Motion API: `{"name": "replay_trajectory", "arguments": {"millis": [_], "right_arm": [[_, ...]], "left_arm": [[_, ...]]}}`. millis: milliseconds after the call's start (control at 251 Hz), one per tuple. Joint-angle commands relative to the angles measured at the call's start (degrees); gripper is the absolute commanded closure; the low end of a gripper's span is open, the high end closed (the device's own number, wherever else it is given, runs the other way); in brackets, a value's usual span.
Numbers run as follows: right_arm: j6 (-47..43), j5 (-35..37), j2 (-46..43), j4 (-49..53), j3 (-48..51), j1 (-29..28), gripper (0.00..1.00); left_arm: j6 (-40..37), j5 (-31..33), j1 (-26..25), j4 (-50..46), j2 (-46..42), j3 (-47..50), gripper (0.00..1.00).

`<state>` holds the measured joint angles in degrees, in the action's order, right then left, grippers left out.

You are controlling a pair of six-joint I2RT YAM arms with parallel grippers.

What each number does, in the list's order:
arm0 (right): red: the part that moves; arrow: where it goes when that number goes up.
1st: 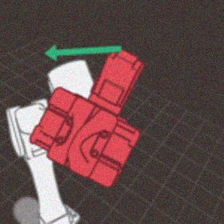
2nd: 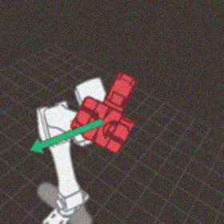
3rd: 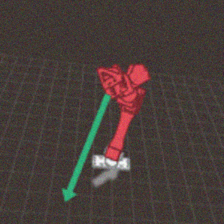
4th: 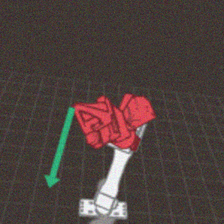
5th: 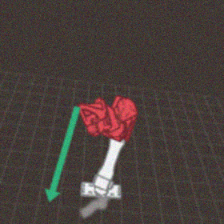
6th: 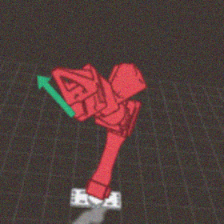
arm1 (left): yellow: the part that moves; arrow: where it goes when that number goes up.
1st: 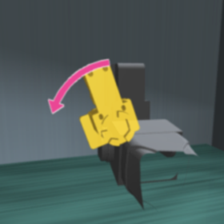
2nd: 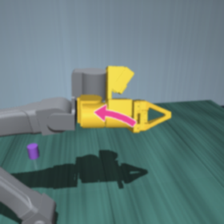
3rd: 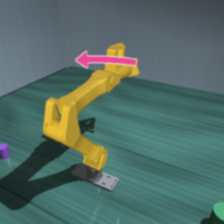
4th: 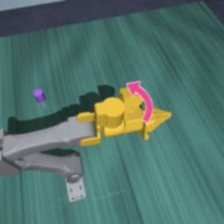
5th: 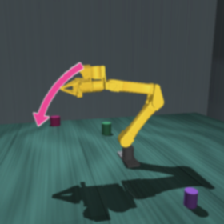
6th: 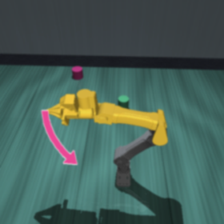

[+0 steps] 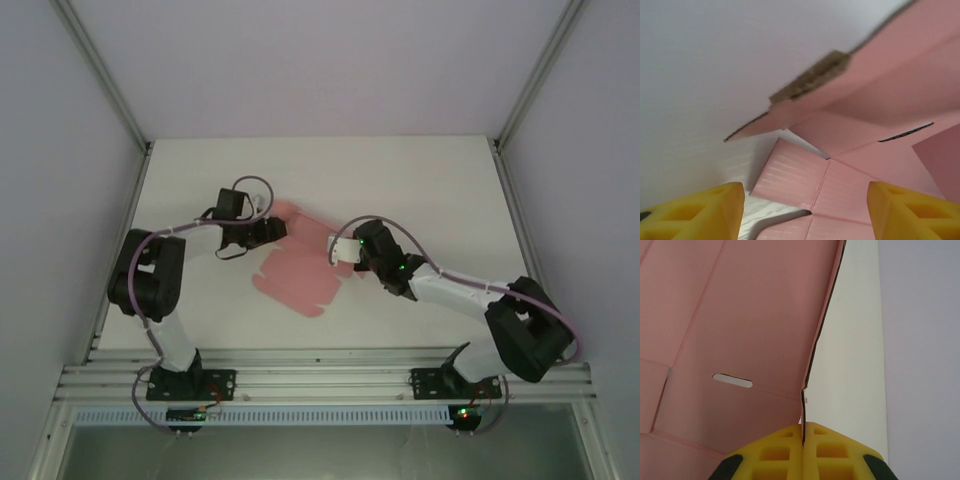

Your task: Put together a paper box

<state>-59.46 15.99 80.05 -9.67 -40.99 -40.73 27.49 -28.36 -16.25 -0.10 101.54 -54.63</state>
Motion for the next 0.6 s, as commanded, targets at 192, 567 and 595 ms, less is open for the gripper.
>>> {"name": "replay_trajectory", "arguments": {"millis": [192,567,595], "right_arm": [[1.49,-2.25,-2.61,-0.55,-0.14,0.87,1.0],[1.74,-1.92,-2.09,-0.17,-0.45,1.28,1.0],[1.8,-1.94,-2.09,-0.17,-0.45,1.4,1.0]], "left_arm": [[-12.52,7.16,-5.12,-7.65,-7.79,-4.66,0.4],[-15.13,4.04,-7.11,-11.62,-8.54,-9.94,0.51],[-15.38,4.09,-7.12,-12.21,-8.92,-9.95,0.52]]}}
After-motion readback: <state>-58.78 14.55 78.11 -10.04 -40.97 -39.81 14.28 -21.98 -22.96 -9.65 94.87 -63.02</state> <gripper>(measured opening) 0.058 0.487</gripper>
